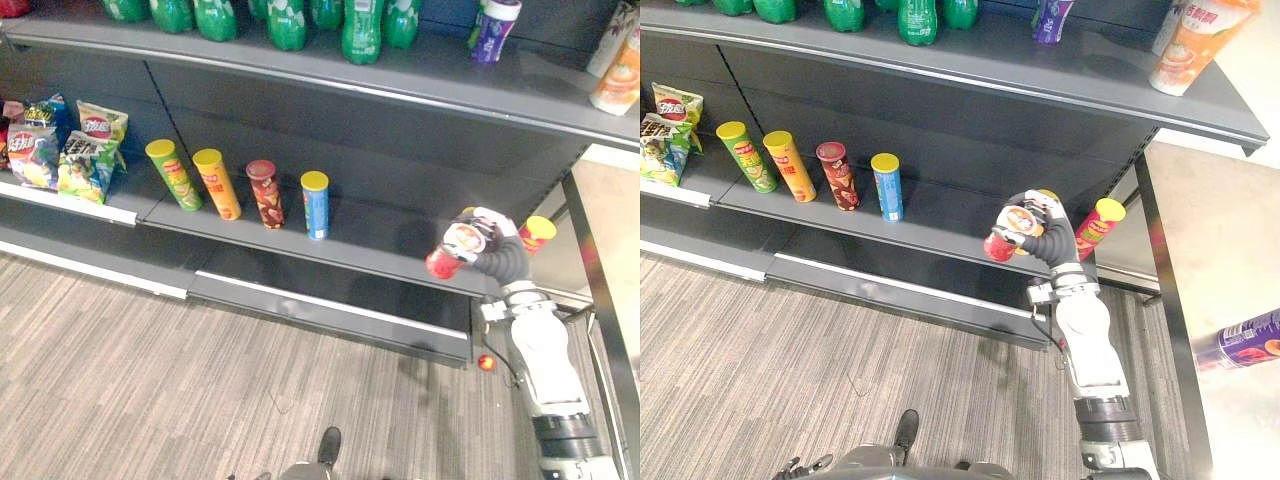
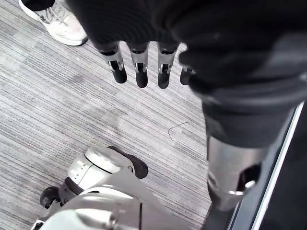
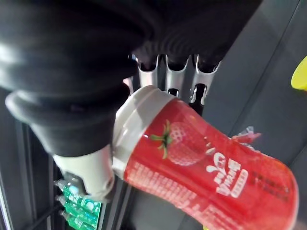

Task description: Put the gum and the chips on the shelf.

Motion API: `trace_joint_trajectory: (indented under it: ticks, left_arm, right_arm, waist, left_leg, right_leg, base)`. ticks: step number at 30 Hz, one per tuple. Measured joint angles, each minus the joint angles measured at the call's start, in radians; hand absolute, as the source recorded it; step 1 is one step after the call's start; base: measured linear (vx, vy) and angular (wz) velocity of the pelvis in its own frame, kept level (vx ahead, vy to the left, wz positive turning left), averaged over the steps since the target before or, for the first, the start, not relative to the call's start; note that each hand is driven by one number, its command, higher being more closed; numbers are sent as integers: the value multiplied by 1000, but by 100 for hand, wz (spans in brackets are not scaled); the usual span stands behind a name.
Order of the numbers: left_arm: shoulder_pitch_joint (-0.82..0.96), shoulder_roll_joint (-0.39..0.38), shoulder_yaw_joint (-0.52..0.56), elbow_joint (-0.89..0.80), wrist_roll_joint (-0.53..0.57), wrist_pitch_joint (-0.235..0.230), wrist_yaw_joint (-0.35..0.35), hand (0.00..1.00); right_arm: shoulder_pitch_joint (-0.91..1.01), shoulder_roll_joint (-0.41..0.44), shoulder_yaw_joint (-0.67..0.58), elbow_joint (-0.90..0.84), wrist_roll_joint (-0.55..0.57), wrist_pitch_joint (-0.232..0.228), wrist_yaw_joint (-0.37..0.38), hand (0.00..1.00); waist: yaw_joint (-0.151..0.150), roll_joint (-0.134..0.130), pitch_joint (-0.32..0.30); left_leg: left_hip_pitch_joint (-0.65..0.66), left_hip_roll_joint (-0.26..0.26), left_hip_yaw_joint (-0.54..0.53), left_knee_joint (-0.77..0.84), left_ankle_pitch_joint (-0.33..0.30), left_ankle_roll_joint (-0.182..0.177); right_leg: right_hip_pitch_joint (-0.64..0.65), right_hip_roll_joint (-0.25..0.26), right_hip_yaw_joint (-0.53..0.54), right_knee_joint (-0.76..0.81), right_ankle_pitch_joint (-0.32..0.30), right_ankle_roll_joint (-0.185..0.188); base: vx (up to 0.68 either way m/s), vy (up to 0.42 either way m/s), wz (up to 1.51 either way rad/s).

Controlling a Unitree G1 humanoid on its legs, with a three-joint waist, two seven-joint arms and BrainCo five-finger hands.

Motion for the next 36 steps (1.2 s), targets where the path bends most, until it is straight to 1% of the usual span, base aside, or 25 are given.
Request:
trace_joint_trajectory:
  ticks: [1, 7, 8, 11, 12, 14, 17, 21, 26, 28, 31, 34, 35, 36]
  left_arm:
    - [0, 1, -7, -5, 0, 0, -1, 0]
    - [5, 3, -10, -6, 1, 0, -3, 0]
    - [6, 4, -10, -6, 1, 0, -3, 0]
    - [19, 7, -9, -5, 1, 0, -3, 0]
    - [21, 7, -9, -5, 1, 1, -3, 0]
    - [21, 7, -9, -5, 1, 1, -3, 0]
    - [29, 6, -7, -4, 0, 5, -3, 0]
    - [29, 2, -5, -4, 0, 11, -3, 0]
    - [30, -3, -5, -1, -1, 12, -4, 0]
    - [30, -6, -5, -1, -2, 12, -5, 0]
    - [30, -8, -5, -1, -4, 12, -4, 0]
    - [25, -9, -4, -3, -12, 12, -5, 0]
    - [22, -9, -3, -3, -12, 12, -5, 0]
    - [19, -11, 5, -3, -12, 12, -5, 0]
  right_arm:
    - [-16, 0, 10, 5, 0, 0, 1, 100]
    - [-113, -6, 32, 8, 3, 1, 0, 100]
    - [-137, -26, 37, 8, 4, 1, 1, 100]
    - [-181, -63, 58, 8, 10, 1, 1, 100]
    - [-208, -87, 66, 7, 13, 1, 2, 100]
    - [-227, -107, 66, 7, 25, 1, 2, 100]
    - [-254, -136, 67, 7, 46, 1, 2, 100]
    - [-347, -210, 71, 19, 49, 1, 1, 100]
    - [-516, -265, 73, 141, 98, 3, -6, 100]
    - [-586, -269, 76, 219, 129, 15, -11, 100]
    - [-647, -278, 90, 300, 134, 26, -18, 100]
    - [-742, -279, 106, 418, 134, 45, -46, 100]
    - [-766, -279, 106, 441, 134, 46, -51, 100]
    - [-815, -279, 105, 489, 135, 61, -63, 100]
  waist:
    - [1, 0, 0]
    - [1, 1, -2]
    - [4, 3, -3]
    - [5, 2, -5]
    - [4, 2, -5]
    - [5, 2, -6]
    - [5, 6, -32]
    - [2, 21, -50]
    - [4, 21, -51]
    - [6, 22, -51]
    - [13, 23, -52]
    - [19, 23, -52]
    - [21, 23, -51]
    - [30, 25, -50]
  left_leg:
    - [2, 2, 5, 0, -1, 0]
    - [16, 10, 28, 0, -1, 1]
    - [14, 19, 32, 0, -5, -2]
    - [12, 35, 47, 0, -11, 3]
    - [10, 39, 53, 0, -11, 3]
    - [8, 40, 59, 0, -10, 2]
    - [1, 42, 75, 0, -10, 1]
    - [-5, 53, 80, 0, -6, -3]
    - [-7, 72, 79, 0, 4, -18]
    - [-7, 77, 77, 0, 5, -19]
    - [-10, 84, 76, 0, 9, -24]
    - [-22, 91, 71, 0, 17, -35]
    - [-26, 92, 70, 0, 18, -36]
    - [-33, 97, 70, 0, 19, -37]
  right_leg:
    - [0, 1, 4, 0, 5, -8]
    - [-3, 6, 31, 1, 15, -11]
    - [-7, 14, 40, -2, 27, -21]
    - [-8, 30, 61, -19, 52, -25]
    - [-7, 35, 71, -34, 60, -30]
    - [-4, 35, 78, -45, 60, -30]
    - [-3, 36, 86, -67, 60, -30]
    - [-3, 45, 87, -76, 64, -35]
    - [-2, 65, 87, -94, 77, -49]
    - [2, 70, 86, -101, 79, -51]
    - [2, 77, 86, -107, 83, -58]
    - [-1, 86, 81, -120, 85, -60]
    - [-3, 89, 80, -126, 89, -67]
    - [-4, 93, 79, -140, 98, -69]
  base:
    - [22, 0, -10]
    - [3, 2, -14]
    - [-28, -7, -15]
    - [-47, -18, -22]
    - [-48, -26, -20]
    - [-44, -31, -14]
    - [-27, -41, -11]
    - [-22, -55, -4]
    - [-17, -54, -1]
    - [-27, -56, 2]
    - [-24, -40, -1]
    - [-31, -47, 3]
    - [-29, -49, 3]
    - [-16, -30, 1]
